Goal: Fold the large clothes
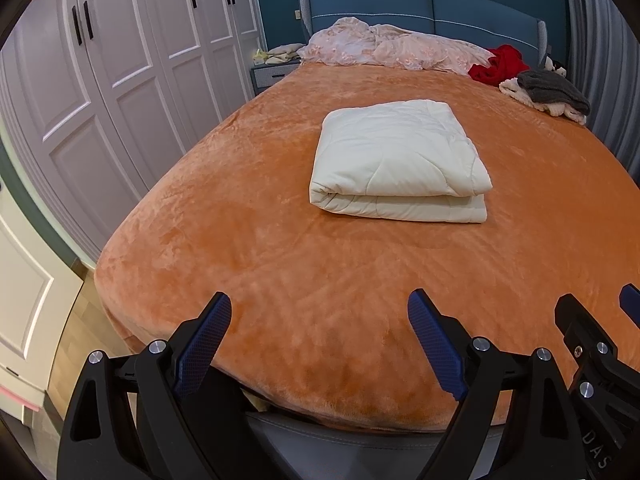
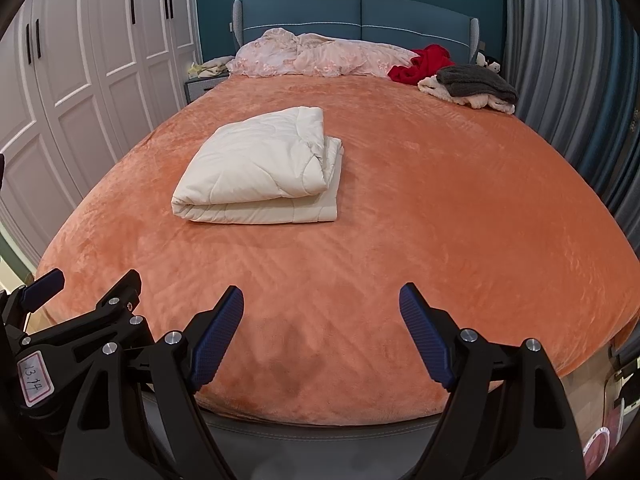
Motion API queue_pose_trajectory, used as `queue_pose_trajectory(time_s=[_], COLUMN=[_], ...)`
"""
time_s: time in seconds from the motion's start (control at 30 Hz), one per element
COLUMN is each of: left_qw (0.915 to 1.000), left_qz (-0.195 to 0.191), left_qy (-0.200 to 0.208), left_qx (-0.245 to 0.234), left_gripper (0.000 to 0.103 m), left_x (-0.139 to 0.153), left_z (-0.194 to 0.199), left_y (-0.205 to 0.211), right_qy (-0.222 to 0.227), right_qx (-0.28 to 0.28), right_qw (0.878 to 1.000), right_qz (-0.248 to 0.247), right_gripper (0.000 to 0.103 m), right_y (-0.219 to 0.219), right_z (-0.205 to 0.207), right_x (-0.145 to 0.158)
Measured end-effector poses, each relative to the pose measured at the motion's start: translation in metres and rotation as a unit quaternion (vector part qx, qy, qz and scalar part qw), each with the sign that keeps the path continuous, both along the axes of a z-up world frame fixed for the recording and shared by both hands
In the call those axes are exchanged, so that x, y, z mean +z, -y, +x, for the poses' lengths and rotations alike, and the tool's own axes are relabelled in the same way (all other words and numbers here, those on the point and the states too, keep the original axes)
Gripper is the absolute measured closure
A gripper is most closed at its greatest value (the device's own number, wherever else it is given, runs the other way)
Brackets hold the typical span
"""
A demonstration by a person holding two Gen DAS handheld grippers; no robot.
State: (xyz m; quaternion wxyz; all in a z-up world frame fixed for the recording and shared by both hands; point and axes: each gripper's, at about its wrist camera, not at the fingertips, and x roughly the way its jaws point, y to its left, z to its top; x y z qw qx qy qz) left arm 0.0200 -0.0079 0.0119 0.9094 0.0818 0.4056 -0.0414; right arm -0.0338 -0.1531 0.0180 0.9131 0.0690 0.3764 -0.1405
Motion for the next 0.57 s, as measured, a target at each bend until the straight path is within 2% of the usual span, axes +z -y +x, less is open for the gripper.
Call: queue_pose_trajectory(time_s=[0.47,0.57], left_qw=[1.0,1.0], left_qz=[0.004,0.003], left_qy=[0.001,0.001], left_qx=[0.003,0.007], left_gripper=[0.017,0.017], left_x=[-0.0041,-0.0045], left_z=[0.0014,0.0012], left_y=[0.0061,0.0075], right_qy=[0.0,0.002], right_qx=[-0.001,-0.011], right_qw=[1.0,1.0], right_qz=[-0.002,-0.009], right_gripper=[0.025,0.02], right_y=[0.0005,0.0022], right_z=[0.0026,0.0034], right_x=[-0.0024,-0.0038])
